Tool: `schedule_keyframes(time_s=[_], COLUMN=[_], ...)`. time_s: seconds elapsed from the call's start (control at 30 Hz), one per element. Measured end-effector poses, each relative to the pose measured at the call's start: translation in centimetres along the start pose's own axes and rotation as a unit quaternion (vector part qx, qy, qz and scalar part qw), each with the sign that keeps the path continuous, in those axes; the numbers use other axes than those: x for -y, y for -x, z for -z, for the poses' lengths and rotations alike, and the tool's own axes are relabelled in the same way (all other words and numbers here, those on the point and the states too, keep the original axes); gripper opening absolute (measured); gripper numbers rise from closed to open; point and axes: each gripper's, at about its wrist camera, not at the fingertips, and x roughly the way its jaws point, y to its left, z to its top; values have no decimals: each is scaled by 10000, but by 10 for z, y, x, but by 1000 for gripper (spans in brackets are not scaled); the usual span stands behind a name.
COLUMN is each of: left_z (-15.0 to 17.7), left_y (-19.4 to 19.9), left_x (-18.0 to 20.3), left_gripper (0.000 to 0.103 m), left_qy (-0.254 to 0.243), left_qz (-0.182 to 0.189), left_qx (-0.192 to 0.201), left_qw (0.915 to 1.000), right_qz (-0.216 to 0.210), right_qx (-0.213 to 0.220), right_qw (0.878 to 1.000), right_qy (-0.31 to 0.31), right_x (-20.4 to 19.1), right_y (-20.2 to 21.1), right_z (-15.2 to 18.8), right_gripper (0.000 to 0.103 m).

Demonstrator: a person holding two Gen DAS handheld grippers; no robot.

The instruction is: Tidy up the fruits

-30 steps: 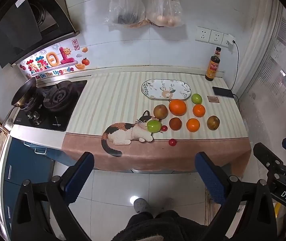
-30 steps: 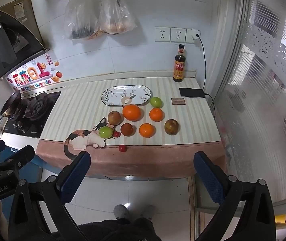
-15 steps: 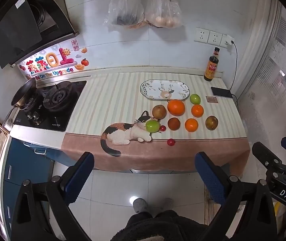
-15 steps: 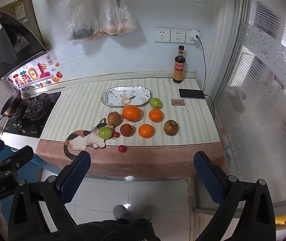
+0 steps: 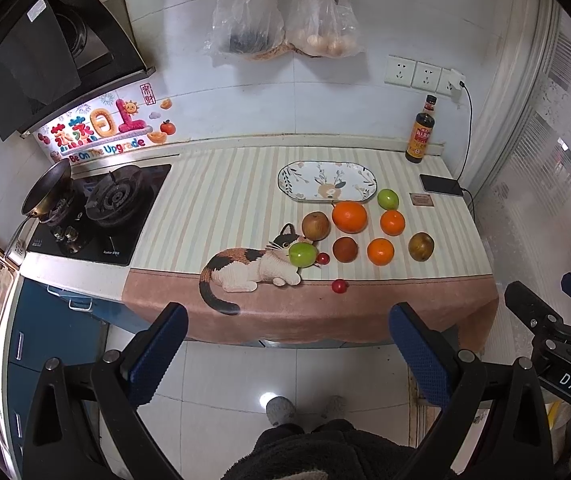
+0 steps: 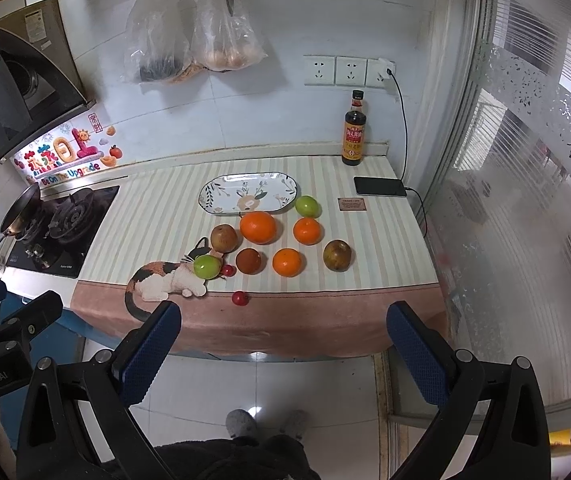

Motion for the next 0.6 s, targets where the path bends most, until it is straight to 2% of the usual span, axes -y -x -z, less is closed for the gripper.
schedule_keyframes(time_s=[0.6], left_z=[-6], left_y=[-4], left_x=[5], left_gripper=[103], left_qy=[13], left_qz=[-5], left_qx=[-60], left_qw=[10000], right_qz=[-11], right_qx=[-73], right_qw=[10000], right_qy=[-20], right_x=[3], right_y=[-4], right_z=[-4], right_gripper=[103])
